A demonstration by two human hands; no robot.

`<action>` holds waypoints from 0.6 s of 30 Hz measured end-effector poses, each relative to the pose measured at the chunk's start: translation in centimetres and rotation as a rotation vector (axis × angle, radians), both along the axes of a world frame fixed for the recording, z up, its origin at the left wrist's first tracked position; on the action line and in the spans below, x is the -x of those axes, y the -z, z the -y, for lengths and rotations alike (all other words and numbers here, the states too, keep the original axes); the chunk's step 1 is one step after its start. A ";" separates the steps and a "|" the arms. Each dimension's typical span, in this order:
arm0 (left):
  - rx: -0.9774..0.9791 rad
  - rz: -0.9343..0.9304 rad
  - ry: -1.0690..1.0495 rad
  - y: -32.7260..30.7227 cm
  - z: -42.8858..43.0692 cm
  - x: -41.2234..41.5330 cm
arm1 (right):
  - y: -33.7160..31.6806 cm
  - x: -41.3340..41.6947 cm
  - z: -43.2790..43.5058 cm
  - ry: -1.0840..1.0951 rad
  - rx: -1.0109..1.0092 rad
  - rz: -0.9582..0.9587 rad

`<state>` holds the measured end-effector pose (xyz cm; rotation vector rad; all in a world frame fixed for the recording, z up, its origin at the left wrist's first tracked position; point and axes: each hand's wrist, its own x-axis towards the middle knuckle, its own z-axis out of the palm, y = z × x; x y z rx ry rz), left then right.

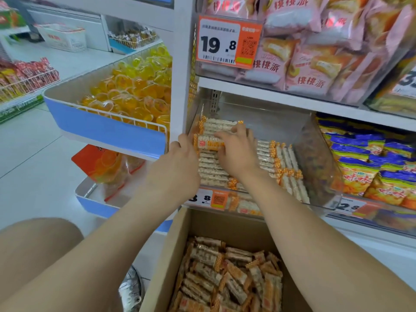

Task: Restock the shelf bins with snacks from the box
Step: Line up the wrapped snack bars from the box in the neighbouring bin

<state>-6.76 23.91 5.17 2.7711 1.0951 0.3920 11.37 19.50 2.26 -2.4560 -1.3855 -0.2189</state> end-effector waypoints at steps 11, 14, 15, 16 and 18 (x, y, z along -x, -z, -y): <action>0.078 0.001 -0.049 -1.2 1.2 0.3 | 0.3 0.6 0.4 0.037 0.029 0.075; 0.110 0.045 -0.049 -1.6 1.3 0.6 | -0.8 1.1 1.6 0.030 -0.089 0.061; 0.082 0.060 -0.051 -1.5 1.4 0.8 | -1.3 1.6 2.5 -0.001 -0.161 0.043; 0.020 0.076 -0.051 -1.4 1.5 1.0 | -1.8 2.3 3.6 -0.047 -0.237 0.018; -0.152 0.136 -0.040 -1.2 1.9 1.5 | -2.5 4.3 6.8 -0.179 -0.351 -0.044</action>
